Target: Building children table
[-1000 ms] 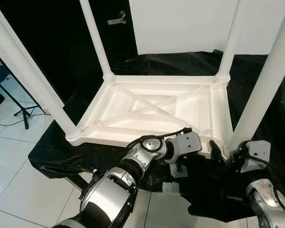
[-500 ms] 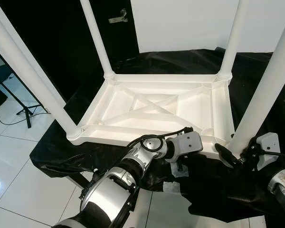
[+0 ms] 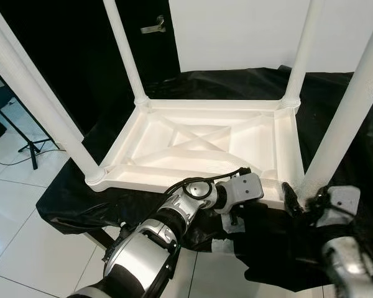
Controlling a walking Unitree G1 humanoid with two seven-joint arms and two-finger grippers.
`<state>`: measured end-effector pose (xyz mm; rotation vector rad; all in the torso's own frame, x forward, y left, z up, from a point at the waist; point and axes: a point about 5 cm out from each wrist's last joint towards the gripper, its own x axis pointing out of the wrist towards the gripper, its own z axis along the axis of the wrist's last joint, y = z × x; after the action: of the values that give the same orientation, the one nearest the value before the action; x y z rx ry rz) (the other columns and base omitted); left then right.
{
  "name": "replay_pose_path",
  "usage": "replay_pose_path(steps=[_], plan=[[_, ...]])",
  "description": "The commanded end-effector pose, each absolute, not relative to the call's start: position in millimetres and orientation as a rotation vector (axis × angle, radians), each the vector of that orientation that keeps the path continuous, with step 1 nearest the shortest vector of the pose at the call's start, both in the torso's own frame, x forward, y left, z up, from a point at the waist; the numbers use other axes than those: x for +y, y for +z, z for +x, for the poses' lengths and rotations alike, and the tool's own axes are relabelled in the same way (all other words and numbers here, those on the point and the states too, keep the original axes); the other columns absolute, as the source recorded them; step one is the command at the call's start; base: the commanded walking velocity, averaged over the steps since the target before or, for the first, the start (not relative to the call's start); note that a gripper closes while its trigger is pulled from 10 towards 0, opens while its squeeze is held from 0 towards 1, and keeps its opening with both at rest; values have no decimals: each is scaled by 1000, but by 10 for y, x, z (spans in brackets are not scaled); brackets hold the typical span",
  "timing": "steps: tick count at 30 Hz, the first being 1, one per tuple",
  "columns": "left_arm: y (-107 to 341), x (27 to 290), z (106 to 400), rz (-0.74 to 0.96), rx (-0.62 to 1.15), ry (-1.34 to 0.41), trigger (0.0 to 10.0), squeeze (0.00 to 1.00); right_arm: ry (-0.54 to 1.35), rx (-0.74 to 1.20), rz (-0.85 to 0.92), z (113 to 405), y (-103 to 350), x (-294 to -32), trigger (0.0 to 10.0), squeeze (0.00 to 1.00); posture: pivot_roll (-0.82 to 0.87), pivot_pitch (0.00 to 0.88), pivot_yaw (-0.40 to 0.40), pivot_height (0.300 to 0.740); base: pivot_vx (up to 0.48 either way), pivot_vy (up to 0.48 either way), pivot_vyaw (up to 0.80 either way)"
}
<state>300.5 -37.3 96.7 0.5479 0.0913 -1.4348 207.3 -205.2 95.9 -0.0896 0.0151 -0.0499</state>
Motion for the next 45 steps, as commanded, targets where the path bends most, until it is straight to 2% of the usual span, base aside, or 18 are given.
replay_pose_path(steps=[1,5,6,7,8,10,11,14,15,16,17,21,22,24,27,29,33,45], plan=[[736,-314,2955,558,189,-1348,10000,0,-40,195,-59,1917,611,-1945,0,0,-13,0,125,740,0,0,0],[735,-318,2951,557,190,-1351,10000,0,-29,186,-58,1958,636,-1940,0,0,-15,0,126,740,0,0,0],[736,-321,2950,557,189,-1352,10000,0,-12,188,-61,1984,644,-1934,4275,0,-14,0,126,740,0,0,0],[736,-321,2950,557,189,-1352,10000,0,-12,188,-61,1984,644,-1934,4275,0,-14,0,126,740,0,0,0],[739,-326,2948,555,188,-1353,10000,0,-2,193,-66,2005,650,-1923,10000,0,-10,0,123,740,0,0,0],[740,-329,2948,554,187,-1353,10000,0,4,196,-72,2017,653,-1914,10000,0,-10,0,123,740,0,0,0],[739,-327,2949,551,187,-1349,10000,0,-9,187,-83,2043,674,-1914,10000,1000,-8,0,122,740,0,0,0],[747,-324,2956,519,184,-1331,10000,0,-33,164,-105,2083,719,-1930,10000,1000,-8,0,120,740,0,0,0],[778,-330,2966,455,179,-1323,10000,882,-49,152,-122,2098,745,-1943,10000,859,-10,0,118,740,0,0,0],[800,-334,2973,409,175,-1319,10000,882,-59,145,-133,2104,759,-1950,10000,859,-10,0,118,740,0,0,0],[846,-350,2985,346,154,-1303,10000,1000,-71,134,-167,2105,782,-1966,10000,0,-9,0,117,740,0,0,0],[966,-383,3035,203,91,-1225,10000,1000,-102,120,-222,2091,816,-2006,10000,0,-11,0,117,740,0,0,0],[1035,-393,3049,80,62,-1191,10000,0,-124,122,-235,2065,818,-2033,10000,0,-15,0,121,740,0,0,0],[1035,-393,3049,80,62,-1191,10000,0,-124,122,-235,2065,818,-2033,10000,0,-15,0,121,740,0,0,0],[1166,-358,3033,-264,10,-1132,10000,0,-166,122,-270,2004,839,-2073,10000,0,-26,0,127,740,0,0,0],[1200,-335,3004,-365,2,-1125,10000,0,-164,116,-281,2004,858,-2062,10000,0,-28,0,129,740,0,0,0],[1264,-180,2992,-431,-65,-1074,10000,0,-145,106,-290,2067,890,-2012,10000,0,-20,0,126,740,0,0,0],[1028,253,3017,-515,47,-902,10000,0,-151,89,-328,2291,949,-2027,10000,0,17,0,107,740,0,0,0]])
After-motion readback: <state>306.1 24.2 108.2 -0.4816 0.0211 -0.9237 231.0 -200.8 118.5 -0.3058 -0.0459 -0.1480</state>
